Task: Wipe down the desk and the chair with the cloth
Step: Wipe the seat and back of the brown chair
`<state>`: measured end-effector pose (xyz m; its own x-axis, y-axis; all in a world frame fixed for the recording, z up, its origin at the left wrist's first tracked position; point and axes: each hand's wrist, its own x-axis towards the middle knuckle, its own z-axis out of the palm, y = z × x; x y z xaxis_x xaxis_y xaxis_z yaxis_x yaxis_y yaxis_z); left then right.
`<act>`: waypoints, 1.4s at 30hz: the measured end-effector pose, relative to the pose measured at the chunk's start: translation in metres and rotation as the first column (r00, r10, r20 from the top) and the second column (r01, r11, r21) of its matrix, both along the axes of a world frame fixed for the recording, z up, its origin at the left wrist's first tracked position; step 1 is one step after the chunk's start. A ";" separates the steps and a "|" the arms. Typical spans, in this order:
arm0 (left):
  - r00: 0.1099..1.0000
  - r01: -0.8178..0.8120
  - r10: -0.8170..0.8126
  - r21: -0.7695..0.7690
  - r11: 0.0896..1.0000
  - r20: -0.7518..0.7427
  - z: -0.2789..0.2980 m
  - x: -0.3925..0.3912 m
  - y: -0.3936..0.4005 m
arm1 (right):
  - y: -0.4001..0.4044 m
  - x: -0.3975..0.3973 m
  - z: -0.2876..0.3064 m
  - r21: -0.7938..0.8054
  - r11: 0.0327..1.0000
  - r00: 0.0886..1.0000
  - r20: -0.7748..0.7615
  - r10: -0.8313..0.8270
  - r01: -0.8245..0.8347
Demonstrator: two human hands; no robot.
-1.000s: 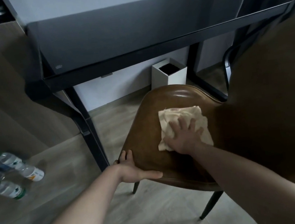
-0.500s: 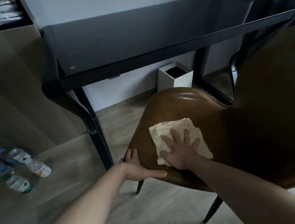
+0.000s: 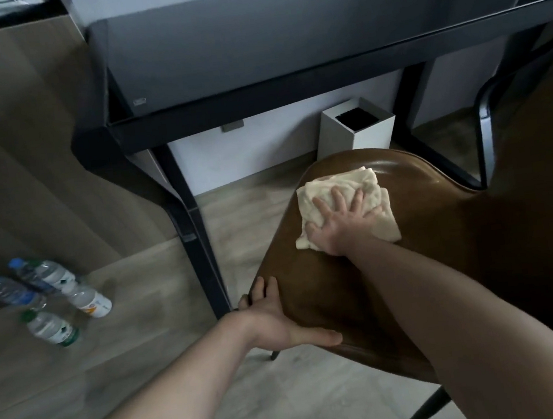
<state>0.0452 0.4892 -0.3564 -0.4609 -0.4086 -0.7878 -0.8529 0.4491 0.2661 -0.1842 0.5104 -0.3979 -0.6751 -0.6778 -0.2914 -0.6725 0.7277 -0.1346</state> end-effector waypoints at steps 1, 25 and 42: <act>1.000 -0.001 0.001 0.004 1.000 0.002 0.001 0.000 0.000 | 0.002 0.000 0.001 0.007 1.000 1.000 0.013 0.011 -0.011; 1.000 0.005 -0.005 -0.015 1.000 -0.008 0.003 0.002 0.003 | 0.126 0.023 0.009 -0.074 0.982 0.976 0.140 -0.164 0.175; 0.999 0.045 -0.045 0.019 0.999 0.022 0.003 -0.005 -0.003 | 0.106 -0.069 0.016 0.067 0.974 0.973 0.066 -0.221 0.217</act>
